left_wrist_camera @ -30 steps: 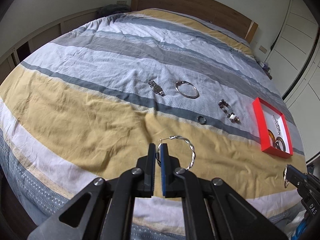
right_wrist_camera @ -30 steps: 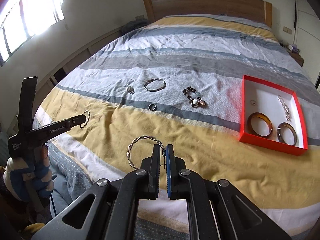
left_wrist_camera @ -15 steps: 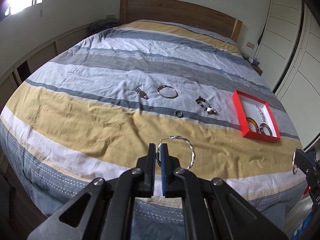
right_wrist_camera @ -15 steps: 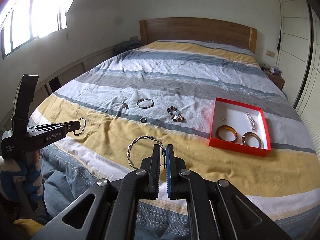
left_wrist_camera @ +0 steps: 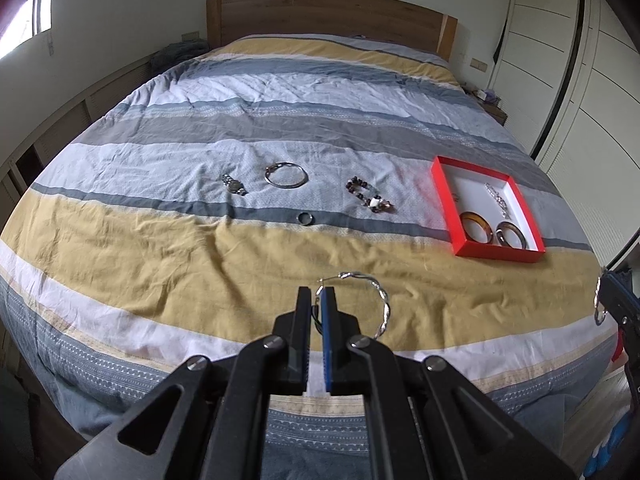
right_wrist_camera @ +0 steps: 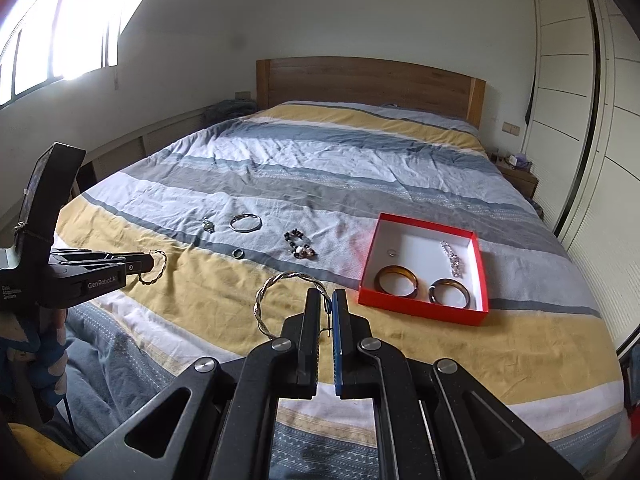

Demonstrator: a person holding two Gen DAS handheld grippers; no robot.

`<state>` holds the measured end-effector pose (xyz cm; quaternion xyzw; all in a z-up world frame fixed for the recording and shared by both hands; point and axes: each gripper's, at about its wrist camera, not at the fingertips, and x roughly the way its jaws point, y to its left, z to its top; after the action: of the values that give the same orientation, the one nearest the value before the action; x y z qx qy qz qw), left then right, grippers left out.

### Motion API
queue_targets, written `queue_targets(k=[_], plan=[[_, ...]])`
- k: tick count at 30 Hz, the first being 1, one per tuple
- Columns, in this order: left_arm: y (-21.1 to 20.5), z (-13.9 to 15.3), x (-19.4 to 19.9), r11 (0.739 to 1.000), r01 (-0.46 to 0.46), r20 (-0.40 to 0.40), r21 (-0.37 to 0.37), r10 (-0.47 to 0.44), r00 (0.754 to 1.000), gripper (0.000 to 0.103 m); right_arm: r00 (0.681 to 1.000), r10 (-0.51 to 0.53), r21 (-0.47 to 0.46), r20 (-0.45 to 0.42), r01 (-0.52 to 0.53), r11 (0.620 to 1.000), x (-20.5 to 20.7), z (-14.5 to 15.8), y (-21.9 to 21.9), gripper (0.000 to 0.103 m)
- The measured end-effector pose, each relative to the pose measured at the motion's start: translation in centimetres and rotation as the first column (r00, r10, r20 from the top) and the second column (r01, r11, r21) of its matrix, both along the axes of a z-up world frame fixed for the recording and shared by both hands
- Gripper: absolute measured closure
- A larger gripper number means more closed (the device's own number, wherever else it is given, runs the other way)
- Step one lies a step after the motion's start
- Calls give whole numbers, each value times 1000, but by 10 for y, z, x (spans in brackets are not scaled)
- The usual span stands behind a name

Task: Organize jewelry
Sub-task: 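Carry the twisted hoop toward the red box with the right gripper while the left carries the small hoop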

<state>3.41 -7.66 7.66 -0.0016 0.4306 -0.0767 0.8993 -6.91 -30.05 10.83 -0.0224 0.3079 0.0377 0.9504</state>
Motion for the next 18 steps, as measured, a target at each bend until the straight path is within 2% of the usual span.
queue_targets(k=[10, 18], plan=[[-56, -20, 27, 995, 96, -56, -5, -96, 994, 99, 996, -62, -4, -60, 62, 998, 28, -30, -35, 97], [-104, -35, 61, 984, 177, -72, -18, -178, 981, 99, 989, -90, -1, -119, 91, 996, 65, -56, -61, 97]])
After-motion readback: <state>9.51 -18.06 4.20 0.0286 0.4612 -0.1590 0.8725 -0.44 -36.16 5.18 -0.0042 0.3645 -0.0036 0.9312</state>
